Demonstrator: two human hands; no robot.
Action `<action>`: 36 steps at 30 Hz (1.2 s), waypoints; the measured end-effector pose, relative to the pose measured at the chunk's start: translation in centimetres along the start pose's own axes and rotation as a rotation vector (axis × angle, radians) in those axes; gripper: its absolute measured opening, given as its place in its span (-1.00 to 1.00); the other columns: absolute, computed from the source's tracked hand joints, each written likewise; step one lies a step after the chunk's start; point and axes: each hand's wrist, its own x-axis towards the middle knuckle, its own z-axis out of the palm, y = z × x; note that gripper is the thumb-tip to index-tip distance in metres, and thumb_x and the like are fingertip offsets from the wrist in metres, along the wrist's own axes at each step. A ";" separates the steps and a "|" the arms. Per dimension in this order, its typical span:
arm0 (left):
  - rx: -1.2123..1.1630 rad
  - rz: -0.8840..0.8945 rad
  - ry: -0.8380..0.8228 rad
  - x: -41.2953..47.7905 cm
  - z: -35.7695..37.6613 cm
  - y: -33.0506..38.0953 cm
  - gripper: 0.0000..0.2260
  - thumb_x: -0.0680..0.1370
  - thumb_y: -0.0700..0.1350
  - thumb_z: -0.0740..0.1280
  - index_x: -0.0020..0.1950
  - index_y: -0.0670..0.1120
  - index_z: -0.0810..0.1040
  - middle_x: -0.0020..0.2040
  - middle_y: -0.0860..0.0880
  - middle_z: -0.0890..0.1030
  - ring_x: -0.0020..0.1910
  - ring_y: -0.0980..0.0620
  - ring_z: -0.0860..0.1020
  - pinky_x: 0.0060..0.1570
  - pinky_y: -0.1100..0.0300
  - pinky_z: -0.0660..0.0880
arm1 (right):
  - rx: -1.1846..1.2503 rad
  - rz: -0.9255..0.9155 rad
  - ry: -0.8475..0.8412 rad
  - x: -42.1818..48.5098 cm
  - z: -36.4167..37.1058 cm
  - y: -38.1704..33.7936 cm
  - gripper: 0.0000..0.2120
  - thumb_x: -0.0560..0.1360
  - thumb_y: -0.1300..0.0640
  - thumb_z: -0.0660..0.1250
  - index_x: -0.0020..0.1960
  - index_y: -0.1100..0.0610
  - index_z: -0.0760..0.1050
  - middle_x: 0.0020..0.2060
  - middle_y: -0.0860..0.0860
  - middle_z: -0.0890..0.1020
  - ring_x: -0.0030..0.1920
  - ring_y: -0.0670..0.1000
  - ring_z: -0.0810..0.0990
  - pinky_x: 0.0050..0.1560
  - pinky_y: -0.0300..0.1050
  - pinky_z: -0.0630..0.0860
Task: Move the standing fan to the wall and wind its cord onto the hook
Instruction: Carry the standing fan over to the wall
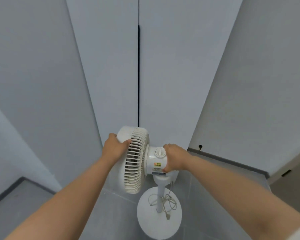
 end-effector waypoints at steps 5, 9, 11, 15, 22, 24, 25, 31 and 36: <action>-0.017 -0.081 0.074 2.6 -5.4 -4.3 -0.58 0.51 0.04 0.32 0.22 -0.20 0.37 0.09 -0.09 0.49 -0.01 -0.06 0.43 -0.06 0.13 0.33 | -0.020 -0.102 -0.038 5.0 1.0 -6.1 -0.40 0.19 -0.08 0.53 0.08 0.15 0.38 -0.01 0.05 0.52 -0.09 0.01 0.44 -0.13 -0.14 0.44; -0.014 -0.180 0.158 4.4 -9.3 -7.2 -0.61 0.49 0.05 0.31 0.17 -0.19 0.41 0.02 -0.07 0.48 -0.05 -0.07 0.43 -0.08 0.13 0.34 | -0.025 -0.193 -0.059 8.9 1.8 -10.6 -0.40 0.18 -0.09 0.52 0.08 0.15 0.39 -0.01 0.05 0.53 -0.08 0.02 0.48 -0.10 -0.13 0.49; -0.013 -0.223 0.211 5.0 -11.6 -9.1 -0.64 0.49 0.04 0.30 0.13 -0.18 0.42 0.01 -0.08 0.50 -0.06 -0.08 0.45 -0.10 0.13 0.34 | -0.031 -0.235 -0.073 10.5 2.1 -13.4 -0.39 0.19 -0.09 0.52 0.09 0.14 0.39 -0.01 0.05 0.52 -0.08 0.02 0.48 -0.10 -0.13 0.49; -0.004 -0.292 0.273 5.4 -15.6 -12.3 -0.70 0.48 0.03 0.30 0.06 -0.16 0.41 -0.05 -0.05 0.48 -0.09 -0.07 0.44 -0.14 0.13 0.33 | -0.048 -0.304 -0.096 12.6 2.5 -18.6 -0.40 0.20 -0.08 0.53 0.10 0.15 0.39 -0.01 0.05 0.51 -0.07 0.02 0.48 -0.08 -0.12 0.49; -0.034 -0.331 0.286 7.0 -23.4 -19.0 -0.75 0.48 -0.01 0.29 0.02 -0.17 0.42 -0.06 -0.07 0.49 -0.09 -0.10 0.45 -0.15 0.14 0.33 | -0.077 -0.331 -0.108 15.5 4.1 -28.3 -0.36 0.18 -0.09 0.53 0.13 0.16 0.39 0.02 0.06 0.51 -0.01 0.05 0.50 -0.02 -0.07 0.53; -0.062 -0.335 0.273 7.6 -25.9 -20.9 -0.85 0.48 -0.11 0.25 -0.06 -0.17 0.39 -0.14 -0.06 0.45 -0.15 -0.09 0.42 -0.24 0.14 0.31 | -0.079 -0.318 -0.103 16.0 4.7 -31.2 -0.36 0.18 -0.09 0.53 0.12 0.15 0.39 0.02 0.06 0.51 -0.01 0.05 0.49 -0.02 -0.06 0.52; -0.067 -0.333 0.266 7.9 -27.3 -21.9 -0.91 0.47 -0.16 0.23 -0.09 -0.17 0.38 -0.19 -0.06 0.43 -0.18 -0.09 0.40 -0.27 0.14 0.29 | -0.079 -0.309 -0.104 16.2 5.0 -32.7 -0.37 0.17 -0.09 0.53 0.11 0.15 0.39 0.03 0.06 0.51 -0.01 0.05 0.49 -0.02 -0.06 0.52; -0.025 -0.292 0.247 10.1 -34.9 -26.7 -0.93 0.50 -0.24 0.16 -0.05 -0.20 0.40 -0.10 -0.11 0.46 -0.11 -0.11 0.41 -0.12 0.13 0.32 | -0.072 -0.282 -0.093 18.2 6.1 -41.2 -0.35 0.16 -0.12 0.53 0.11 0.13 0.37 0.03 0.05 0.50 0.00 0.04 0.47 -0.01 -0.06 0.51; -0.011 -0.296 0.261 12.1 -40.5 -31.4 -0.90 0.50 -0.24 0.16 -0.03 -0.16 0.43 -0.01 -0.12 0.51 0.00 -0.15 0.47 0.00 0.10 0.37 | -0.069 -0.268 -0.095 20.4 7.6 -47.9 -0.37 0.16 -0.13 0.52 0.08 0.11 0.36 0.01 0.03 0.49 -0.06 0.01 0.42 -0.04 -0.04 0.51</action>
